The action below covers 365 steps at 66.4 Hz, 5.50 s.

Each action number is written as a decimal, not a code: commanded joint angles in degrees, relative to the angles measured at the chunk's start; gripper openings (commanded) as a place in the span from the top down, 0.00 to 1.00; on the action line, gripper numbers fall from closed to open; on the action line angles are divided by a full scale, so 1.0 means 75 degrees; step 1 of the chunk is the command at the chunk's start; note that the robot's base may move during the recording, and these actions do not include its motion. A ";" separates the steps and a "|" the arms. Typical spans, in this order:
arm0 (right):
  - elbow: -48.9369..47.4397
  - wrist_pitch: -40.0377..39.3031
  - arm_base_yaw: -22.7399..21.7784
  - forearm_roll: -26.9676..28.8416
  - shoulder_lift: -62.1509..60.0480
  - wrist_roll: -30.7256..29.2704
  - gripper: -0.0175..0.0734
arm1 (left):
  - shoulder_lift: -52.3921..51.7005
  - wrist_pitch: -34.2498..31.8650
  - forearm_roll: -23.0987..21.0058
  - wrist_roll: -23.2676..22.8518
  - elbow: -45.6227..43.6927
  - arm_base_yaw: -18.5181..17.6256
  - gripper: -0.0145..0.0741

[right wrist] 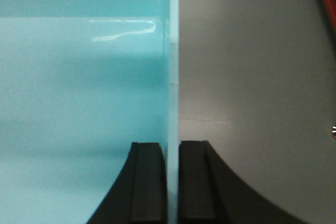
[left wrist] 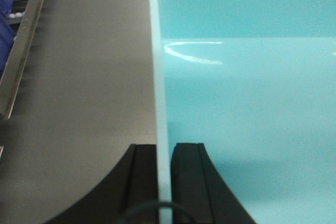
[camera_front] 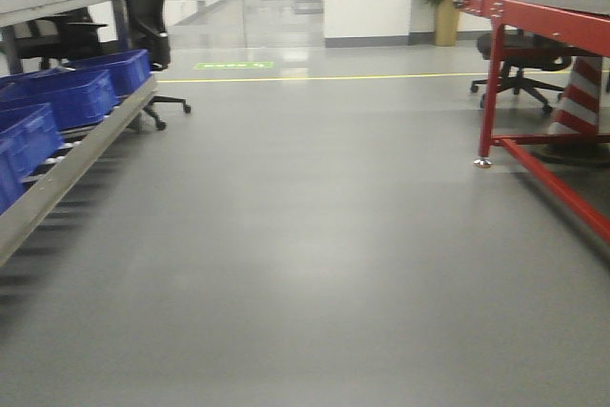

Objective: Move two blue bins to right shelf middle

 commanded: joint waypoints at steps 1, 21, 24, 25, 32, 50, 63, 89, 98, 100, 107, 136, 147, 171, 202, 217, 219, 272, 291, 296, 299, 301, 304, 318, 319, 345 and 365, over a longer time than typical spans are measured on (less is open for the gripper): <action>-0.0107 -0.0278 -0.0004 -0.0233 -0.0053 -0.0009 0.98 | -0.0087 -0.0248 0.0206 0.0025 -0.0093 -0.0068 0.96; -0.0107 -0.0278 -0.0004 -0.0233 -0.0053 -0.0009 0.98 | -0.0087 -0.0262 0.0220 0.0025 -0.0093 -0.0068 0.96; -0.0107 -0.0278 -0.0004 -0.0233 -0.0053 -0.0009 0.98 | -0.0087 -0.0262 0.0220 0.0025 -0.0093 -0.0068 0.96; -0.0107 -0.0278 -0.0004 -0.0233 -0.0053 -0.0009 0.98 | -0.0087 -0.0262 0.0220 0.0025 -0.0093 -0.0068 0.96; -0.0107 -0.0278 -0.0004 -0.0233 -0.0053 -0.0009 0.98 | -0.0087 -0.0262 0.0220 0.0025 -0.0093 -0.0068 0.96; -0.0107 -0.0278 -0.0004 -0.0233 -0.0053 -0.0009 0.98 | -0.0087 -0.0388 0.0220 0.0025 -0.0093 -0.0068 0.96; -0.0107 -0.0278 -0.0004 -0.0233 -0.0053 -0.0009 0.98 | -0.0087 -0.0596 0.0220 0.0025 -0.0093 -0.0068 0.96; -0.0107 -0.0278 -0.0004 -0.0233 -0.0053 -0.0009 0.98 | -0.0087 -0.0651 0.0234 0.0025 -0.0093 -0.0068 0.96; -0.0107 -0.0278 -0.0004 -0.0233 -0.0053 -0.0009 0.98 | -0.0087 -0.0651 0.0234 0.0025 -0.0093 -0.0068 0.96; -0.0107 -0.0278 -0.0004 -0.0233 -0.0053 -0.0009 0.98 | -0.0087 -0.0651 0.0234 0.0025 -0.0093 -0.0068 0.96; -0.0107 -0.0278 -0.0004 -0.0233 -0.0053 -0.0009 0.98 | -0.0087 -0.0651 0.0234 0.0025 -0.0093 -0.0068 0.96; -0.0107 -0.0278 -0.0004 -0.0233 -0.0053 -0.0009 0.98 | -0.0087 -0.0651 0.0234 0.0025 -0.0093 -0.0068 0.96; -0.0107 -0.0278 -0.0004 -0.0233 -0.0053 -0.0009 0.98 | -0.0087 -0.0651 0.0234 0.0025 -0.0093 -0.0068 0.96; -0.0107 -0.0278 -0.0004 -0.0233 -0.0053 -0.0009 0.98 | -0.0087 -0.0651 0.0234 0.0025 -0.0093 -0.0068 0.96; -0.0107 -0.0278 -0.0004 -0.0233 -0.0053 -0.0009 0.98 | -0.0087 -0.0651 0.0234 0.0025 -0.0093 -0.0068 0.96; -0.0107 -0.0278 -0.0004 -0.0233 -0.0053 -0.0009 0.98 | -0.0087 -0.0651 0.0234 0.0025 -0.0093 -0.0068 0.96; -0.0107 -0.0278 -0.0004 -0.0233 -0.0053 -0.0009 0.98 | -0.0087 -0.0651 0.0234 0.0025 -0.0093 -0.0068 0.96; -0.0107 -0.0278 -0.0004 -0.0233 -0.0053 -0.0009 0.98 | -0.0087 -0.0651 0.0234 0.0025 -0.0093 -0.0068 0.96; -0.0107 -0.0278 -0.0004 -0.0233 -0.0053 -0.0009 0.98 | -0.0087 -0.0651 0.0234 0.0025 -0.0093 -0.0068 0.96; -0.0107 -0.0278 -0.0004 -0.0233 -0.0053 -0.0009 0.98 | -0.0087 -0.0651 0.0234 0.0025 -0.0093 -0.0068 0.96; -0.0107 -0.0278 -0.0004 -0.0233 -0.0053 -0.0009 0.98 | -0.0087 -0.0651 0.0234 0.0025 -0.0093 -0.0068 0.96; -0.0107 -0.0278 -0.0004 -0.0233 -0.0053 -0.0009 0.98 | -0.0087 -0.0651 0.0234 0.0025 -0.0093 -0.0068 0.96; -0.0107 -0.0278 -0.0004 -0.0233 -0.0053 -0.0009 0.98 | -0.0087 -0.0651 0.0234 0.0025 -0.0093 -0.0068 0.96; -0.0107 -0.0278 -0.0004 -0.0233 -0.0053 -0.0009 0.98 | -0.0087 -0.0651 0.0234 0.0025 -0.0093 -0.0068 0.96; -0.0107 -0.0278 -0.0004 -0.0233 -0.0053 -0.0009 0.98 | -0.0087 -0.0651 0.0234 0.0025 -0.0093 -0.0068 0.96; -0.0107 -0.0278 -0.0004 -0.0233 -0.0053 -0.0009 0.98 | -0.0087 -0.0651 0.0234 0.0025 -0.0093 -0.0068 0.96; -0.0107 -0.0278 -0.0004 -0.0233 -0.0053 -0.0009 0.98 | -0.0087 -0.0651 0.0234 0.0025 -0.0093 -0.0068 0.96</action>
